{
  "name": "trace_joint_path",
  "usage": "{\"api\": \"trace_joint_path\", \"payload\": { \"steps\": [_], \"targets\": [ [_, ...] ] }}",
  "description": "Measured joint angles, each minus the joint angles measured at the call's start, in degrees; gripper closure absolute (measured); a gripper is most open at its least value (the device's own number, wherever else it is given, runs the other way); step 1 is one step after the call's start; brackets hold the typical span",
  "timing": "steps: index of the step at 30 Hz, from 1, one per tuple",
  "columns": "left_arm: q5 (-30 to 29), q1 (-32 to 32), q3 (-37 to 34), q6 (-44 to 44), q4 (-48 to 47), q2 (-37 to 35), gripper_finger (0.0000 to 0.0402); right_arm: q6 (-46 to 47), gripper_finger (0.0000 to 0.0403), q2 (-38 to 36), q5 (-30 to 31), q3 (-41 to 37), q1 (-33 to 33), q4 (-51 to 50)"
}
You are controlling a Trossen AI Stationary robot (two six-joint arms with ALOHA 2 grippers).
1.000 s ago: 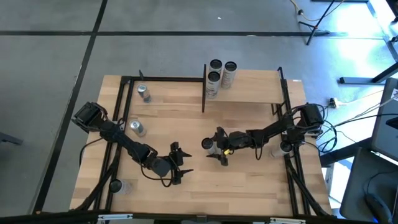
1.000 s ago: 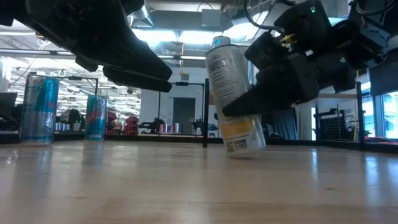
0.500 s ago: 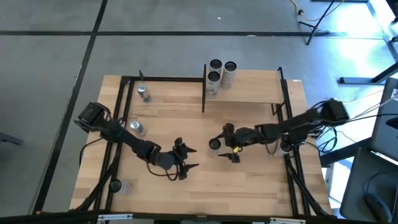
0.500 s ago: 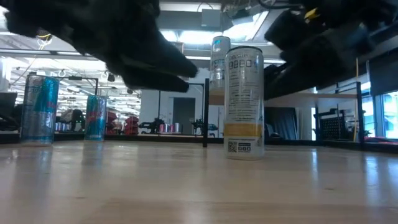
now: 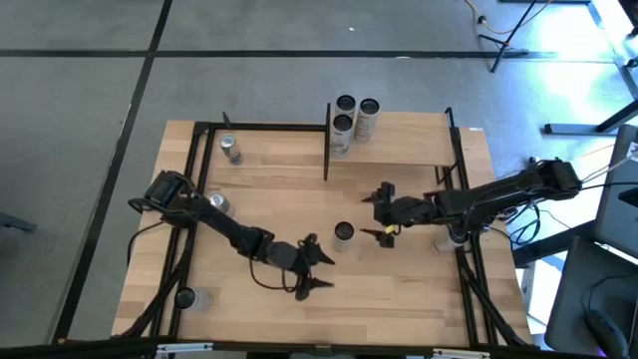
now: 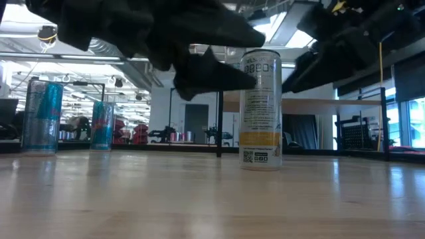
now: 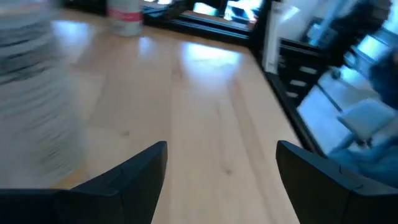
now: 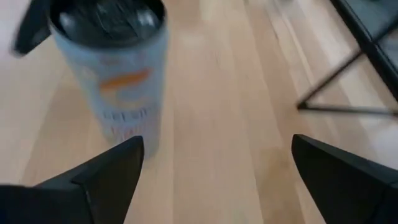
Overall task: Place canned beverage on shelf
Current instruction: Put the white yellow soda can aligned with the other white yellow soda can on the shelf
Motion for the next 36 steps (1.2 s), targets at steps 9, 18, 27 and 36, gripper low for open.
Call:
{"api": "trace_joint_path", "payload": {
  "steps": [9, 18, 27, 36],
  "targets": [
    [-1.18, 2.27, 3.96, 5.83, -0.05, 4.28, 0.0115, -3.45, 0.0008, 9.16, -0.02, -0.61, 0.04, 17.98],
    [-2.49, 2.26, 3.94, 5.52, -2.06, 4.33, 0.0115, -3.63, 0.0008, 10.35, 2.54, -0.61, 0.04, 18.67],
    [-5.41, 0.99, 3.94, 5.33, -3.36, 4.03, 0.0115, -3.27, 0.0008, 13.41, 3.48, -0.59, -0.95, 25.46],
    [-7.21, 0.6, 3.94, 3.89, -6.18, 3.91, 0.0115, -3.43, 0.0008, 16.71, 3.35, -0.54, -1.82, 30.63]
  ]
}}
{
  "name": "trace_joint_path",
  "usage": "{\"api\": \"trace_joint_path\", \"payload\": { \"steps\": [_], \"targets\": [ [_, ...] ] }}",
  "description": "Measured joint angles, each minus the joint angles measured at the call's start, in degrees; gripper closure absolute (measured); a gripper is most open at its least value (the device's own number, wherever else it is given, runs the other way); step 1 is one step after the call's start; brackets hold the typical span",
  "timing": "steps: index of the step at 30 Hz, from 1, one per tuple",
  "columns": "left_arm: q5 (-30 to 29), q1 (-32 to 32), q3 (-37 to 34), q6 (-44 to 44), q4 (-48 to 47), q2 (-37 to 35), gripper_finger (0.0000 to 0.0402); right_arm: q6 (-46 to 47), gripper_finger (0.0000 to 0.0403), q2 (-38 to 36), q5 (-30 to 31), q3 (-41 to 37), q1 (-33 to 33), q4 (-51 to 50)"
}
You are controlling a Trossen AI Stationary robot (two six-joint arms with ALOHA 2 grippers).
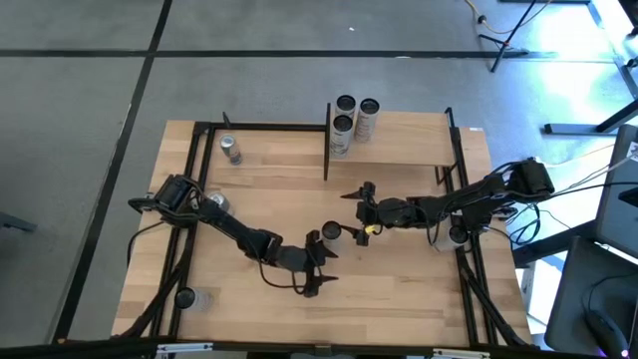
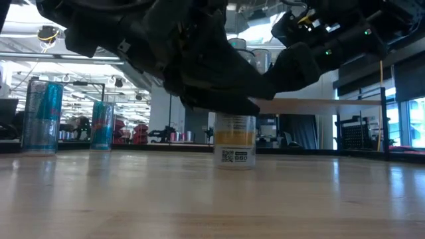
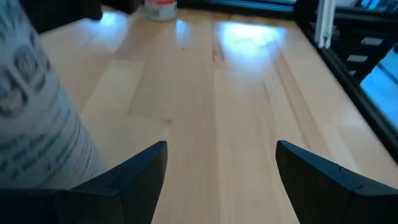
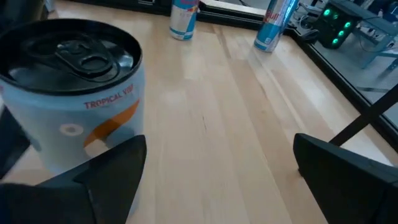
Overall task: Place canned beverage on shelf
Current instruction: Put the white yellow soda can aligned with the other white yellow soda can on the shelf
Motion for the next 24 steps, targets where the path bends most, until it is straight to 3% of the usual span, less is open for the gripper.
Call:
{"api": "trace_joint_path", "payload": {
  "steps": [13, 24],
  "targets": [
    [-11.16, -3.06, -0.02, -4.29, -8.04, -2.6, 0.0115, 3.06, 0.0008, 0.0, -7.48, 0.04, 0.07, -3.46],
    [-18.13, -4.17, -0.02, -5.71, -11.83, -2.97, 0.0115, 4.35, 0.0008, 0.02, -7.58, 0.04, 4.35, -2.35]
  ]
}}
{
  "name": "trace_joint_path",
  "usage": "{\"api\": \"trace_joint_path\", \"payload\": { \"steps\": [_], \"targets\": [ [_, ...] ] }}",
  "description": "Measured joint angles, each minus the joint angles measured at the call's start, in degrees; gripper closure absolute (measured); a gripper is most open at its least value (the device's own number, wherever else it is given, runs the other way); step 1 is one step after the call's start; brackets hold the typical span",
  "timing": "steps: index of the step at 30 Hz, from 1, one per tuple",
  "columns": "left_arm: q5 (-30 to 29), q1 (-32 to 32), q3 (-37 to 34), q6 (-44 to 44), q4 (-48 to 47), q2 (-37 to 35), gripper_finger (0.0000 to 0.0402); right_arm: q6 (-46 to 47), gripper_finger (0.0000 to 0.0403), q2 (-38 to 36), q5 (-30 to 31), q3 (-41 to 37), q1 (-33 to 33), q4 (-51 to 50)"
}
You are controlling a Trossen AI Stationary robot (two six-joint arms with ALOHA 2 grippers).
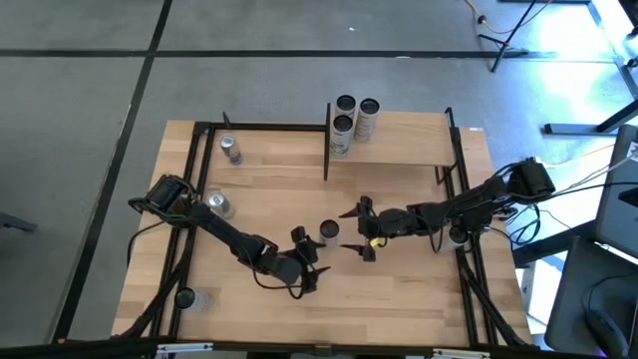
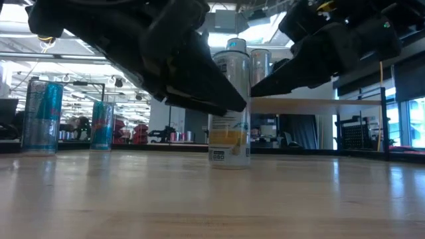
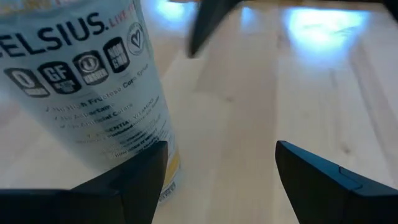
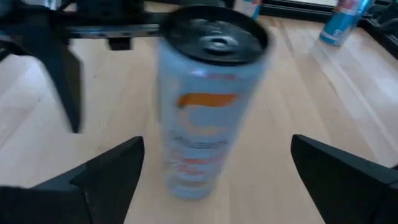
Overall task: Place canned beverage on shelf
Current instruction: Put the white yellow soda can aligned with the other white yellow soda can on the shelf
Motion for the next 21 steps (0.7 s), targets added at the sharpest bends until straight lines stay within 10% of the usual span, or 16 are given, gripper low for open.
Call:
{"api": "trace_joint_path", "payload": {
  "steps": [7, 14, 21],
  "targets": [
    [-3.06, 0.1, 0.0, -1.52, -3.35, 0.0, 0.0115, -2.4, 0.0008, -0.75, 1.55, 0.02, 1.45, -1.84],
    [2.0, -1.66, -0.02, 2.16, -1.02, -1.03, 0.0115, -7.31, 0.0008, -2.78, 18.43, 0.03, -0.8, -4.76],
    [3.44, -1.21, -0.02, 7.4, 6.21, -0.56, 0.0115, -7.45, 0.0008, 0.97, 10.13, 0.02, -7.98, 5.48]
  ]
}}
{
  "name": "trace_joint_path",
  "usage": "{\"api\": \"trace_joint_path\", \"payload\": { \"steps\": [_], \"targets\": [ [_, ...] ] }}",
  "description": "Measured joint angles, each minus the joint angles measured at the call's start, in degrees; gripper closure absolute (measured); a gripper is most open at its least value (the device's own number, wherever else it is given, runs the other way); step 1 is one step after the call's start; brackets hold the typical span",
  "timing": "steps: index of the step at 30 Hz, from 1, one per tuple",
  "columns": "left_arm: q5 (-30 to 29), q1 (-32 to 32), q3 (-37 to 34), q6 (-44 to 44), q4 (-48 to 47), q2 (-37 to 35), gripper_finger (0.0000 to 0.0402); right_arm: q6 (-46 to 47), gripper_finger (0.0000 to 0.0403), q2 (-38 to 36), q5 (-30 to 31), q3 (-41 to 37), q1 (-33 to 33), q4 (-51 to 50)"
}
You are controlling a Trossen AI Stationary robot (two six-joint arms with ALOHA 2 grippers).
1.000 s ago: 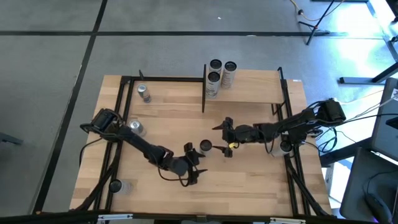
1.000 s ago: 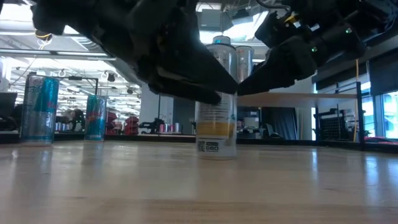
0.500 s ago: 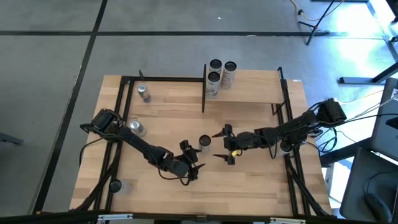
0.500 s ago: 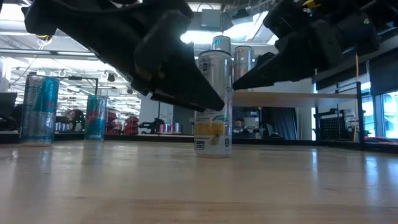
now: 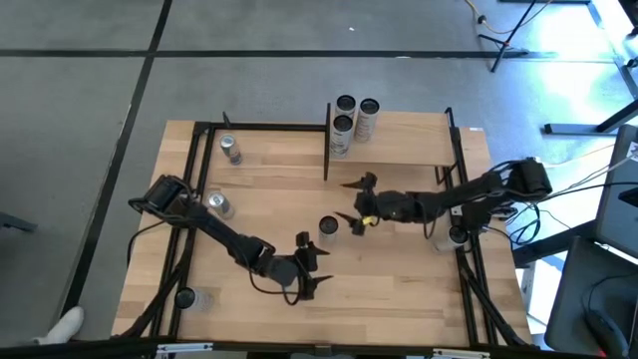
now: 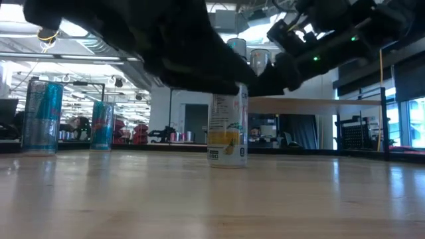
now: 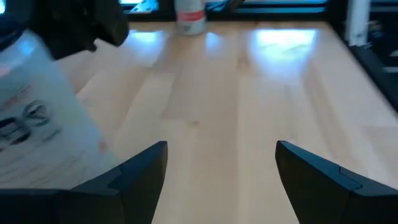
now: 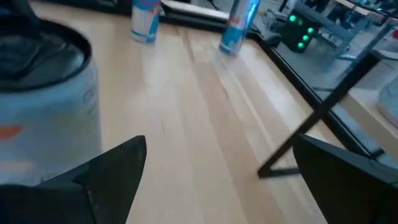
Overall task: Place canned beverage on shelf
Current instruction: Put the white yellow soda can aligned with the other white yellow soda can on the shelf
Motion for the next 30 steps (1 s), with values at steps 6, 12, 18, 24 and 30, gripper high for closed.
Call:
{"api": "trace_joint_path", "payload": {
  "steps": [6, 12, 18, 24, 30],
  "targets": [
    [-4.86, 1.57, 0.0, -2.01, -3.2, 0.06, 0.0115, 0.07, 0.0008, 2.62, -7.8, 0.0, -0.81, 5.07],
    [-9.73, -0.04, 0.0, -2.83, -6.18, 0.06, 0.0115, 0.38, 0.0008, 2.62, -7.27, 0.0, 1.09, 2.81],
    [-12.88, -1.92, 0.0, -2.52, -7.35, 0.06, 0.0115, 2.27, 0.0008, 2.35, -6.88, 0.0, 3.72, 2.33],
    [-14.64, -2.19, -0.02, -3.28, -9.72, 0.02, 0.0115, 3.69, 0.0008, 1.39, -6.99, -0.05, 5.97, 2.3],
    [-15.93, -1.83, -0.07, -3.25, -9.66, -0.13, 0.0115, 3.85, 0.0008, 1.22, -8.3, -0.02, 6.91, 2.33]
  ]
}}
